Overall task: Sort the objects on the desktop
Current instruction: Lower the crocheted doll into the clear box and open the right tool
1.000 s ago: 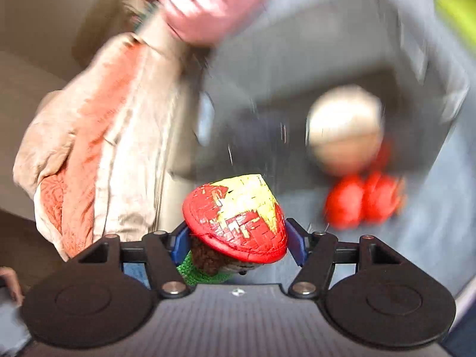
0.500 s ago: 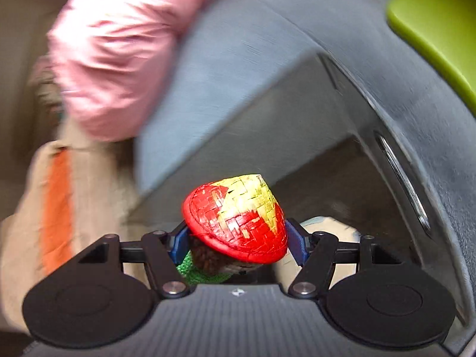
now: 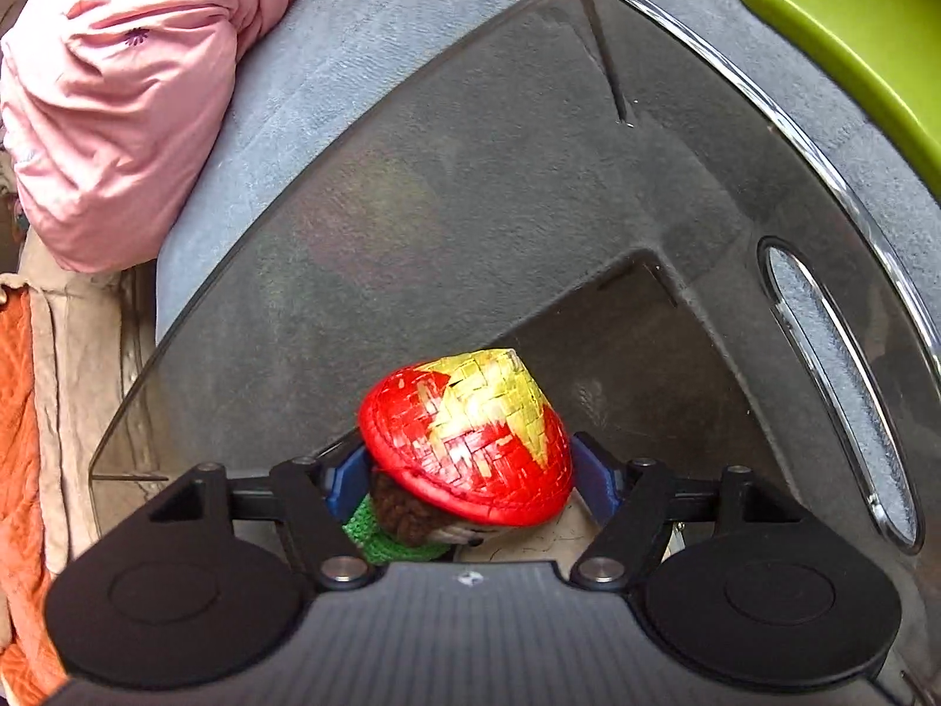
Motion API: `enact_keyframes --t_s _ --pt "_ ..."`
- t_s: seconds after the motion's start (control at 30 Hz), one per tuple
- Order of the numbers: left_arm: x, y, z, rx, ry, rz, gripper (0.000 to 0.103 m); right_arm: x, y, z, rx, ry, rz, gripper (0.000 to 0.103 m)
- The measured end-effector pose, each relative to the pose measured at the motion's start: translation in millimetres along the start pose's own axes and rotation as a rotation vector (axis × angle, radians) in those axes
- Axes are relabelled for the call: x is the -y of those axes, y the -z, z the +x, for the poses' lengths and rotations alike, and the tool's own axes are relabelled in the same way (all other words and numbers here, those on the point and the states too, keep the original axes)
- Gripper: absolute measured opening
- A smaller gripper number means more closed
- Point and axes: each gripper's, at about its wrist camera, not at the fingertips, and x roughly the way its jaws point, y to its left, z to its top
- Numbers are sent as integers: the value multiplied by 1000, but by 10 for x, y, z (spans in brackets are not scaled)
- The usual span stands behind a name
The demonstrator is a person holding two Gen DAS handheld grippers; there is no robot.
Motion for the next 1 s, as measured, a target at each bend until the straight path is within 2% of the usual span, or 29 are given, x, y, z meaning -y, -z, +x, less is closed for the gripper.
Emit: enact_keyframes --t_s 0.3,0.4,0.5,0.6,0.7,0.73,0.87,1.0 --pt "150 18 30 -1 -42 15 103 165 -24 -223 -40 -80 54 79" --pt "218 15 73 -5 -66 29 103 251 -4 -332 -58 -132 55 80" --pt "269 6 137 19 -121 69 103 334 66 -527 -82 -216 67 80" --pt "311 -47 248 69 -260 130 103 438 139 -815 -50 -342 31 81" --pt "480 -116 449 128 -433 287 103 638 312 -1246 39 -446 -33 83" --pt "548 -139 547 138 -477 351 103 728 370 -1381 77 -474 -52 87" --pt "800 -214 1046 127 -642 581 103 1113 657 -1887 299 -465 -159 89" --pt "1033 -95 1637 178 -927 910 103 1494 888 -2172 484 -475 -187 91"
